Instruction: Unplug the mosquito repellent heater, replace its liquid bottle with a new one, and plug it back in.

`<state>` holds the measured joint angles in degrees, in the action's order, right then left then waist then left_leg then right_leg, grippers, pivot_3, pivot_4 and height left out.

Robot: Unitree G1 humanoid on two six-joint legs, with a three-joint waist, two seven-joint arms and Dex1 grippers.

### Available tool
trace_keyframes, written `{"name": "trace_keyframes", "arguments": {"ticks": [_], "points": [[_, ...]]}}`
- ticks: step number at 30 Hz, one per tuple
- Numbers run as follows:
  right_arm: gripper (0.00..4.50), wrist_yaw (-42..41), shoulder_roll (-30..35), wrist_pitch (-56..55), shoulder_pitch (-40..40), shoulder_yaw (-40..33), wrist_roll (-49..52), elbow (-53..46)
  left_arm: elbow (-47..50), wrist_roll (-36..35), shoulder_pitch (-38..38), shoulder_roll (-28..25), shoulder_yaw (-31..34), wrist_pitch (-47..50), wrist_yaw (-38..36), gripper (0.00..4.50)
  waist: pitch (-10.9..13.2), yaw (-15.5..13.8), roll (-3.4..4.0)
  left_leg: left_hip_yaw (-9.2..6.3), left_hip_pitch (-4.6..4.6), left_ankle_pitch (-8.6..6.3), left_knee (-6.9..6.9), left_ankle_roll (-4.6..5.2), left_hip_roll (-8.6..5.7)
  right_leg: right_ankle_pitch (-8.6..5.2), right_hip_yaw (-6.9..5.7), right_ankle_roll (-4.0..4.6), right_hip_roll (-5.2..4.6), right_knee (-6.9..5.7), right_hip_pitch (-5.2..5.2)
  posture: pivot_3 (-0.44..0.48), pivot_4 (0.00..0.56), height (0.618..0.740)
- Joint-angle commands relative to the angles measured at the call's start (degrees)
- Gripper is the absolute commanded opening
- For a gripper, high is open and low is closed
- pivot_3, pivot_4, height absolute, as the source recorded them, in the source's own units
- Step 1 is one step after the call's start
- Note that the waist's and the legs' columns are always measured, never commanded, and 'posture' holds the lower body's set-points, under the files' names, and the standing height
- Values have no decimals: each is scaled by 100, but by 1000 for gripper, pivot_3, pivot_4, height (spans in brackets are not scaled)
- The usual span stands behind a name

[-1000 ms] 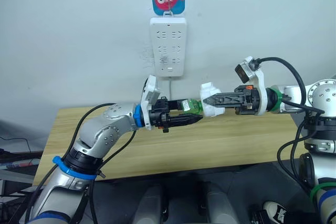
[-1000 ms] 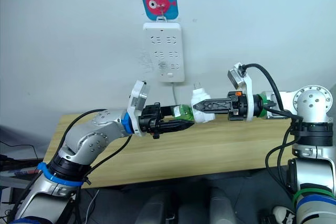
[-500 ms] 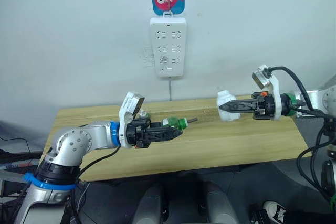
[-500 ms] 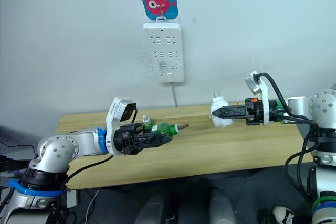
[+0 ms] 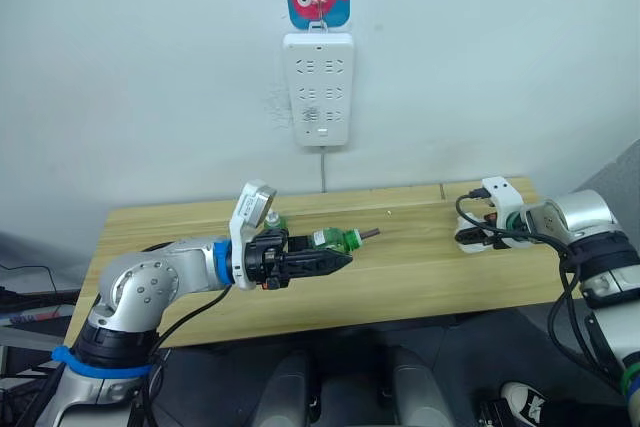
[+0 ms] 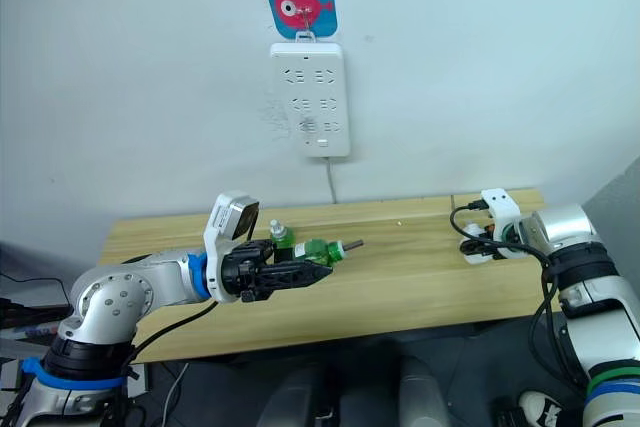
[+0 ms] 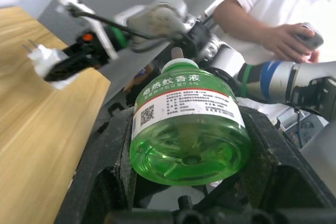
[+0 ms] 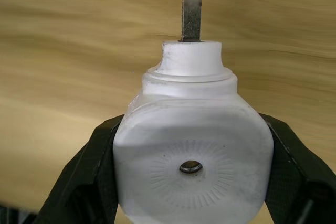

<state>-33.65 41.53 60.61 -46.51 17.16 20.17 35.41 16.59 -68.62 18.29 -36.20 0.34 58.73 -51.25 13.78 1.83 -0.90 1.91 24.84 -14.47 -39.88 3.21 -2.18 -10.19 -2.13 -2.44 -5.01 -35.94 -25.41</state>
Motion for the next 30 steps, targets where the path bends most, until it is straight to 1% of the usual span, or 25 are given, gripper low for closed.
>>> {"name": "trace_keyframes", "arguments": {"ticks": [1,4,8,11,15,17,18,19,20,21,23,24,26,28,30], "points": [[3001,-16,-175,-280,-298,-34,-519,781,336,-14,-127,14,167,-52,89,2267,0,-1,0,-3,-1,0,0,0,1,-2,-2,3,1,-1,2,-68,235,740],[3001,18,-421,-413,-500,-266,-722,1446,405,-70,-205,14,244,-46,170,2267,1,-1,0,-5,-3,1,1,-1,2,-6,-3,10,2,-2,4,-57,239,740],[3001,2,-635,-831,-648,-423,-981,1994,430,-35,-273,10,273,-56,223,2267,4,-4,1,-4,-2,0,1,0,0,-3,-3,6,1,-1,4,-50,244,740],[3001,-23,-701,-1021,-720,-488,-1170,2246,475,23,-329,15,264,-88,216,2267,4,-4,2,-4,-2,0,1,0,-1,-3,-3,6,1,0,5,-47,243,740],[3001,-64,-794,-1095,-797,-579,-1371,2449,438,138,-231,151,305,-242,353,2267,4,-5,1,-7,-4,1,1,-1,-1,-4,-4,8,1,-1,6,-50,241,740],[3753,-74,-841,-1119,-827,-640,-1434,2519,395,152,-140,207,308,-262,382,2267,4,-4,1,-8,-4,1,1,-1,-1,-5,-4,9,1,-1,7,-53,243,740],[3954,-80,-862,-1117,-844,-687,-1440,2547,382,159,-110,225,306,-262,384,2267,4,-4,1,-8,-4,1,1,-1,-1,-5,-5,9,1,-1,7,-53,243,740],[4257,-108,-878,-1117,-862,-722,-1447,2566,369,169,-90,238,304,-264,377,2267,4,-4,1,-8,-4,1,1,-1,-1,-4,-4,9,1,-1,7,-56,241,740],[4478,-167,-879,-1145,-879,-720,-1486,2569,349,185,-73,247,298,-265,368,2267,4,-3,1,-8,-4,1,1,-1,-1,-4,-4,8,1,-1,7,-60,241,740],[4478,-187,-863,-1169,-896,-734,-1533,2559,330,205,-65,252,293,-272,353,2267,4,-2,1,-7,-4,1,1,-1,-1,-3,-4,7,1,-1,7,-62,240,740],[4478,-250,-782,-1125,-943,-769,-1594,2488,278,267,-72,267,284,-305,321,2267,5,0,2,-6,-4,0,2,-1,-1,0,-4,1,1,-1,6,-70,232,740],[4478,-296,-719,-1051,-950,-765,-1624,2380,258,315,-99,280,279,-342,302,2267,5,0,2,-6,-4,1,2,-1,-1,0,-3,1,1,-1,6,-75,216,740],[4478,-494,-555,-716,-939,-745,-1609,1993,227,453,-152,371,247,-472,291,2267,3,0,4,-8,-4,1,2,-2,-1,1,-6,-1,2,-2,7,-83,205,740],[4478,-608,-359,-271,-874,-790,-1544,1385,200,545,-155,544,251,-614,387,2267,2,0,4,-7,-4,1,2,-2,-2,3,-6,-3,2,-2,7,-91,194,740],[4478,-749,-154,400,-793,-911,-1339,501,183,708,-144,735,280,-830,502,2267,2,-2,4,-7,-3,1,1,-2,-3,6,-6,-10,0,-1,7,-107,187,740]]}}
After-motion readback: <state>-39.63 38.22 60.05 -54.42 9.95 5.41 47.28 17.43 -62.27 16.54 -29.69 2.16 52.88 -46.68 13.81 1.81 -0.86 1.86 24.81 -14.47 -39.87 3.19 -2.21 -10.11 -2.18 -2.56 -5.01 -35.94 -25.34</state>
